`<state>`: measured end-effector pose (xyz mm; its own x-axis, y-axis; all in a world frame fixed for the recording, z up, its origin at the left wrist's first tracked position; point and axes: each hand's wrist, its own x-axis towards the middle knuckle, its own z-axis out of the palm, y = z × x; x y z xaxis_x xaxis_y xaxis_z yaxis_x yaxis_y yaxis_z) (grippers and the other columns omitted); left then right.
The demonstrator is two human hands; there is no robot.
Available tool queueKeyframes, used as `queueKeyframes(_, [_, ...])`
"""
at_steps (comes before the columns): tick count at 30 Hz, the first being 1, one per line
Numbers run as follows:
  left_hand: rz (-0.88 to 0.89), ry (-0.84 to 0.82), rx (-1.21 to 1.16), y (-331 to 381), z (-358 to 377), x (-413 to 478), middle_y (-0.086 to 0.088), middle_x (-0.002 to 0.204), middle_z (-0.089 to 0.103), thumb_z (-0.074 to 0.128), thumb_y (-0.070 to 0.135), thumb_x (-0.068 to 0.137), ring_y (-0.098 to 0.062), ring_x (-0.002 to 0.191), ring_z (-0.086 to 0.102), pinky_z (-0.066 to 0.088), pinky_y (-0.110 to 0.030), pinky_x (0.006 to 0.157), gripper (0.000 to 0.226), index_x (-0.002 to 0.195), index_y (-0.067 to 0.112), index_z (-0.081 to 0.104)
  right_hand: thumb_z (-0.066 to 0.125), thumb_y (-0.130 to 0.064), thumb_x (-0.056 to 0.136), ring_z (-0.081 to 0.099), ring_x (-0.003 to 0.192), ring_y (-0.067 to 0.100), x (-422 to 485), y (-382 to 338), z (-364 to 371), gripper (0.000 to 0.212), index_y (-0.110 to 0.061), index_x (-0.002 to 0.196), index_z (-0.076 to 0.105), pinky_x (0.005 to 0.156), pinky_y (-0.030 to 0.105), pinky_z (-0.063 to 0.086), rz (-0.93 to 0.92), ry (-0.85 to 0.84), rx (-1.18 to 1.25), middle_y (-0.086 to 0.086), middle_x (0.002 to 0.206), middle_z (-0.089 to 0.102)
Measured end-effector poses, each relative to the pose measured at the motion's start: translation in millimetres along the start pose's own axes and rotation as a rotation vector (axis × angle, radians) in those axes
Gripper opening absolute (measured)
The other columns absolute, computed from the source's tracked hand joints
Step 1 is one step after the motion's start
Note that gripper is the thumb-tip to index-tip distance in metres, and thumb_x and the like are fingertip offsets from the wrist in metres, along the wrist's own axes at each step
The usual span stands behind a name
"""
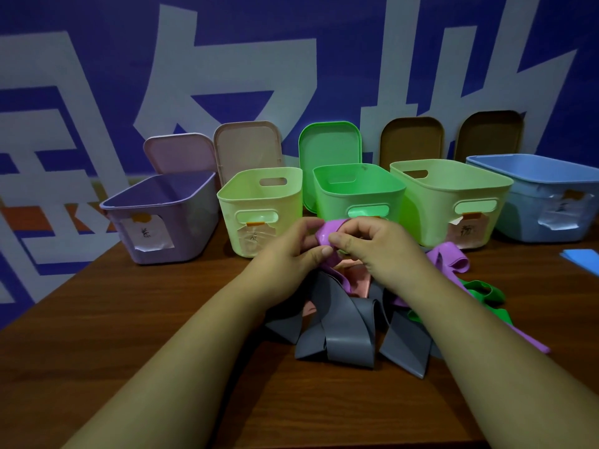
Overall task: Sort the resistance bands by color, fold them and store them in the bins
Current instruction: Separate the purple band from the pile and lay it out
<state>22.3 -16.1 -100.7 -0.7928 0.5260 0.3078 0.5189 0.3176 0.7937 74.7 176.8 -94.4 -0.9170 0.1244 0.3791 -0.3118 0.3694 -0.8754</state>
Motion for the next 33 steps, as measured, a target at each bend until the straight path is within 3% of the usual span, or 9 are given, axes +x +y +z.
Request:
queueKeyframes(4, [-0.015,0.049,0.034,0,0,-1,0.010,0.112,0.080,0.065,0.031,0.105,-0.004,0.102,0.074,0.057,-0.047,0.101,0.045,0.140,0.019,0.042,0.080,-0.021,0.095,0.070,0.070,0.007,-1,0,1,0.013,-0.023,0.082,0.080,0.074,0.036,0.063,-0.017,-0.025,0.012,0.001,0.077,0.076])
queueKeyframes(10, [0.070,0.090,0.217,4,2,-2,0.005,0.085,0.068,0.058,0.033,0.108,-0.013,0.079,0.064,0.054,-0.045,0.077,0.013,0.113,0.024,0.051,0.082,-0.018,0.093,0.076,0.086,0.023,1,1,2,0.011,-0.024,0.084,0.080,0.085,0.060,0.065,0.036,-0.039,0.083,0.009,0.090,0.079])
queueKeyframes(16, [0.147,0.092,0.327,6,3,-3,0.006,0.090,0.067,0.056,0.029,0.108,-0.013,0.084,0.063,0.052,-0.043,0.077,0.004,0.110,0.027,0.058,0.082,-0.022,0.094,0.074,0.080,0.014,-3,-1,1,0.007,-0.023,0.088,0.078,0.075,0.037,0.065,-0.013,0.007,-0.089,-0.001,0.084,0.078])
queueKeyframes(19, [0.147,0.167,0.345,8,3,-2,0.011,0.086,0.065,0.055,0.025,0.107,-0.001,0.081,0.061,0.044,-0.025,0.066,0.004,0.105,0.028,0.058,0.079,-0.025,0.095,0.070,0.074,0.003,-3,-4,0,0.008,-0.027,0.088,0.076,0.066,0.022,0.055,-0.024,0.062,-0.218,-0.008,0.081,0.076])
queueKeyframes(21, [0.110,0.249,0.312,11,1,-1,0.014,0.084,0.063,0.054,0.022,0.108,0.004,0.077,0.060,0.040,-0.015,0.060,0.007,0.104,0.028,0.056,0.078,-0.027,0.093,0.070,0.078,0.005,-4,-6,-1,0.005,-0.030,0.090,0.075,0.065,0.025,0.054,-0.004,0.080,-0.286,-0.010,0.082,0.076])
queueKeyframes(25, [0.026,0.504,0.272,14,-5,1,0.003,0.083,0.063,0.051,0.022,0.107,-0.006,0.070,0.054,0.034,-0.030,0.060,0.005,0.104,0.022,0.054,0.081,-0.024,0.088,0.063,0.073,0.017,-4,-8,-2,0.011,-0.022,0.086,0.070,0.060,0.027,0.047,-0.017,0.159,-0.408,-0.008,0.079,0.071])
queueKeyframes(28, [-0.010,0.659,0.134,18,-12,1,0.000,0.087,0.067,0.048,0.022,0.107,-0.015,0.076,0.062,0.046,-0.036,0.064,0.009,0.106,0.017,0.055,0.071,-0.020,0.089,0.059,0.070,0.021,-2,-7,-6,0.011,-0.016,0.081,0.064,0.062,0.031,0.047,-0.005,0.296,-0.394,0.002,0.076,0.067])
queueKeyframes(30, [-0.048,0.674,-0.106,18,-15,1,-0.004,0.100,0.071,0.046,0.024,0.108,-0.021,0.094,0.071,0.060,-0.042,0.080,0.012,0.108,0.018,0.057,0.066,-0.024,0.091,0.069,0.077,0.025,-3,-7,-8,0.011,-0.017,0.083,0.063,0.069,0.040,0.059,0.026,0.341,-0.343,0.004,0.080,0.070])
queueKeyframes(33, [-0.106,0.649,-0.473,20,-16,1,-0.017,0.114,0.071,0.045,0.019,0.105,-0.030,0.106,0.073,0.063,-0.050,0.094,0.014,0.105,0.018,0.059,0.062,-0.028,0.094,0.076,0.079,0.026,-3,-6,-7,0.011,-0.021,0.085,0.063,0.074,0.052,0.064,0.065,0.384,-0.286,0.003,0.082,0.072])
